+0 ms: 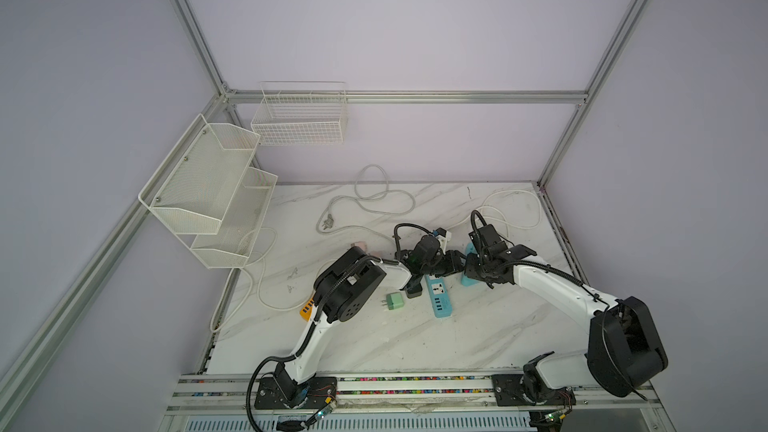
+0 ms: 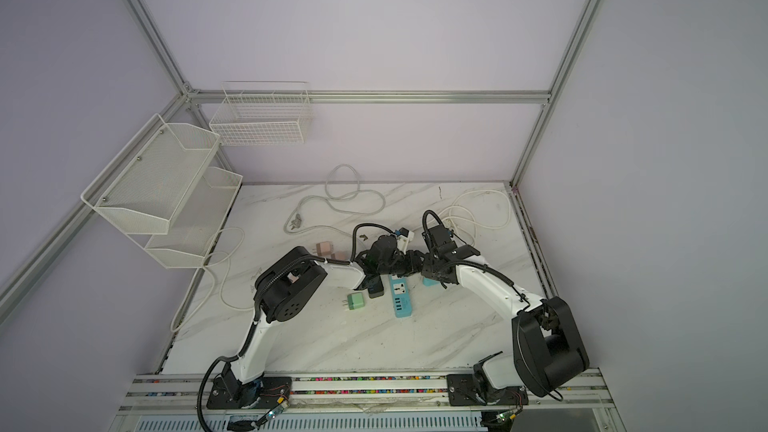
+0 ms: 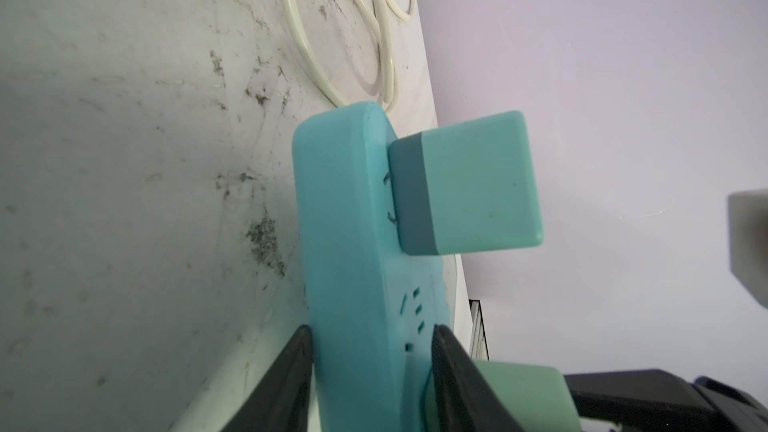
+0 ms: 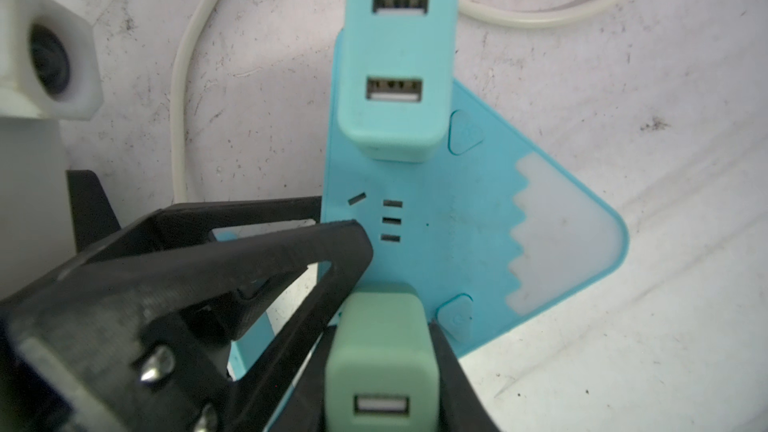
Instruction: Pull the plug off the socket
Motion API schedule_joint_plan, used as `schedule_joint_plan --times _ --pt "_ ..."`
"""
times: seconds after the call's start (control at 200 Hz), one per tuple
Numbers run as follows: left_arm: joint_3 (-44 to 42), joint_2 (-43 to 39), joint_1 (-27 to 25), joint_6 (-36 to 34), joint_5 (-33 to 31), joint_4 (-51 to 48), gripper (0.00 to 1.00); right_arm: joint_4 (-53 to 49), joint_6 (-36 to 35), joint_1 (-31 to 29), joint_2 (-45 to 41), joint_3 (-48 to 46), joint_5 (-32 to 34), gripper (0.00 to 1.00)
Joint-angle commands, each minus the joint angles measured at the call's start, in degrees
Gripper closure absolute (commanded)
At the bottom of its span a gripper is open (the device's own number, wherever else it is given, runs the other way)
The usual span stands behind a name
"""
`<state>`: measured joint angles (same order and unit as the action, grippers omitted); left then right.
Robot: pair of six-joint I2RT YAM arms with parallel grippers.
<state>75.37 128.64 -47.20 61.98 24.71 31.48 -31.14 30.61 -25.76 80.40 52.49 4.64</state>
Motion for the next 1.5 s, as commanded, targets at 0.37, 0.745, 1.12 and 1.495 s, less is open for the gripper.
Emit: schedule_joint_plan --times 0.37,0.745,1.12,1.495 --pt "-3.8 -3.0 0.8 -1.9 2.7 -3.6 0.48 4.8 0.6 1.2 -3.6 1.1 -7.3 0.98" --pt "-4.1 -3.2 0.7 -1.8 2.3 -2.9 0.62 6.3 -0.6 1.3 -2.2 0.7 -8.4 0.98" --pt "-3.8 -2.9 0.9 -5.3 0.0 -6.9 0.78 6.3 -3.7 1.4 -2.0 1.4 -9.4 0.98" --pt "-4.7 -2.0 2.2 -4.2 2.2 -5.8 1.0 6.5 -5.4 3.5 -4.0 0.7 -11.2 0.99"
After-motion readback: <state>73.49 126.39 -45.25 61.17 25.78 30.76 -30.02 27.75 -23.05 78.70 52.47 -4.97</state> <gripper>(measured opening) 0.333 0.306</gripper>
